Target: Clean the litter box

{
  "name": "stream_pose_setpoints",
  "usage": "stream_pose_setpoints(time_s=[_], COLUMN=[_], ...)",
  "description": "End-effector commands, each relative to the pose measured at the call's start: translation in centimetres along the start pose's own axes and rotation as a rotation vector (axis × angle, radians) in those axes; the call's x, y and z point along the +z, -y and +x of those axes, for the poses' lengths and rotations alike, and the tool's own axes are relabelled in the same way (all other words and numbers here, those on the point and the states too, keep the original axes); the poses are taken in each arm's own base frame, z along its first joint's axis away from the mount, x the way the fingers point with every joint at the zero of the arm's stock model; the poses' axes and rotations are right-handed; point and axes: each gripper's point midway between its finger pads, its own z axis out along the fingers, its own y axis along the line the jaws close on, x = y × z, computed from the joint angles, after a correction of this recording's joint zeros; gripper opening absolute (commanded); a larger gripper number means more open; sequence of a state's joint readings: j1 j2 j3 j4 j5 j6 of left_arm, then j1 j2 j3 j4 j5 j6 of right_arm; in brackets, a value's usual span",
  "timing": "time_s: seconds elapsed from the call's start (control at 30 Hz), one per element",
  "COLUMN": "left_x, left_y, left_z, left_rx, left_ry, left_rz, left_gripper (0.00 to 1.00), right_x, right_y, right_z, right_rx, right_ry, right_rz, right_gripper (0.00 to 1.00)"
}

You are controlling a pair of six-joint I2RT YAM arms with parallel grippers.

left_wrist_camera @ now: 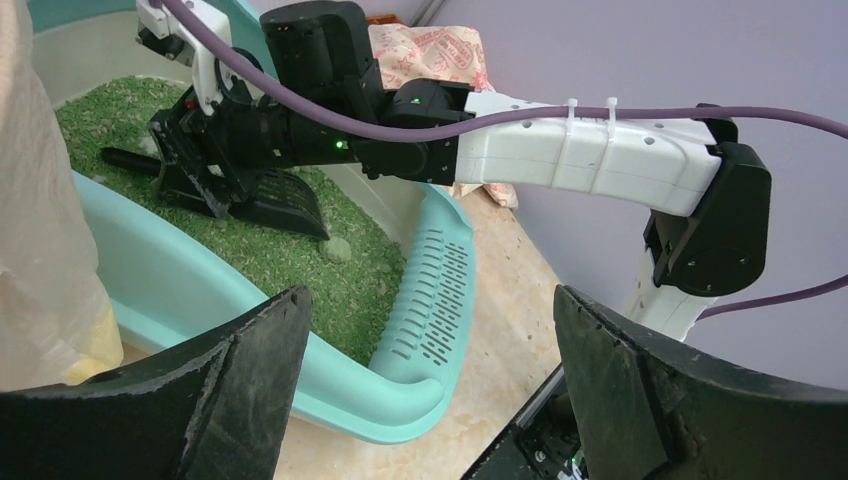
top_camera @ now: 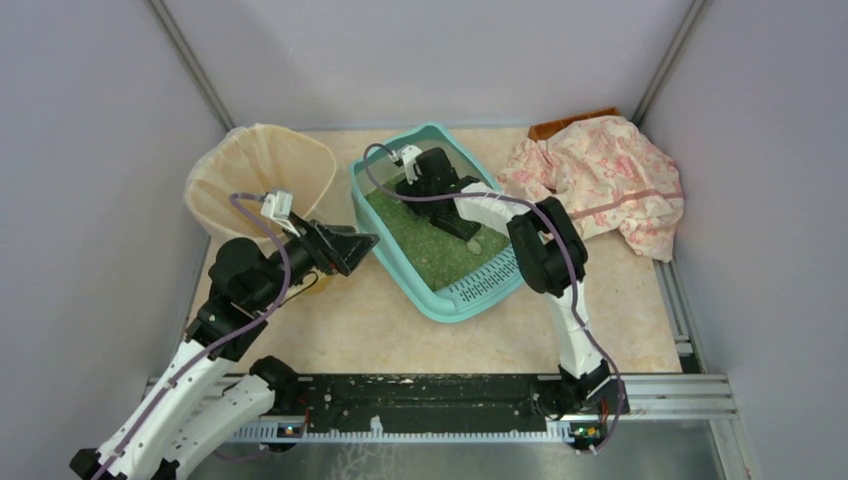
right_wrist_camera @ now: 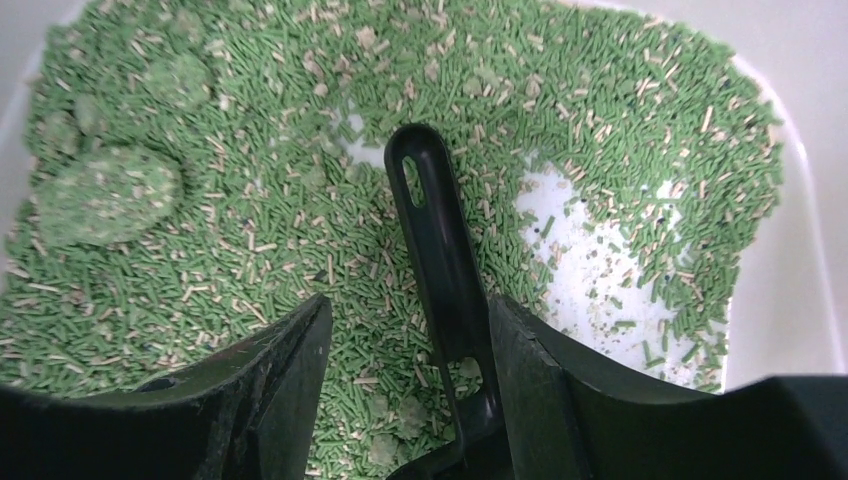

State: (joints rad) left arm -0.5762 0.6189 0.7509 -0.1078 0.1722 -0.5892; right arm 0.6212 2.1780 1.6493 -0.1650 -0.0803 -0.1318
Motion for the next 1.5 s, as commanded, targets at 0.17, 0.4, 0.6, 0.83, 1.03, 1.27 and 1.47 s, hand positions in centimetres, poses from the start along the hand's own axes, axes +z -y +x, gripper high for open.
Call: stream_pose_setpoints(time_s=[0.17,0.4,0.6,0.83,1.03,1.27,1.47], left_x=[-0.7,-1.3,-2.0,-2.6,-2.9,-2.8,-1.9], left_y=[0.1,0.0,0.0,0.1,0.1,0.1,1.0], left_z=[-0.5,-0.7,-0.9,-1.3,-1.3,-1.0,-0.9], left_rx=[0.013,0.029,0.036,0.053,0.057,0.049,0.037], left_ry=[0.031,0.044,0.06,0.072,0.076,0.075,0.075], left_rz=[0.0,-0.009,-0.014,-0.019,-0.02,-0.007,0.053], left_gripper=[0.96,0.96,0.96,0.96,0.96,0.96,0.96], right_x=[0.9,1.2,0.9,-1.7,-5.4,-9.2,-11.6], right_y=[0.1,0.9,2.5,4.0,4.4,4.0,3.2], right_z=[1.5,2.4,3.3,-0.2,-4.9,-9.1,-12.4], right_rx=[0.025,0.033,0.038,0.059,0.059,0.058,0.155], right_ry=[-0.041,-0.113,-0.146,-0.02,0.135,0.264,0.4], right_rz=[0.018,0.061,0.156,0.233,0.252,0.229,0.089], right_gripper=[0.57,0.4,0.15,0.0,0.0,0.0,0.0])
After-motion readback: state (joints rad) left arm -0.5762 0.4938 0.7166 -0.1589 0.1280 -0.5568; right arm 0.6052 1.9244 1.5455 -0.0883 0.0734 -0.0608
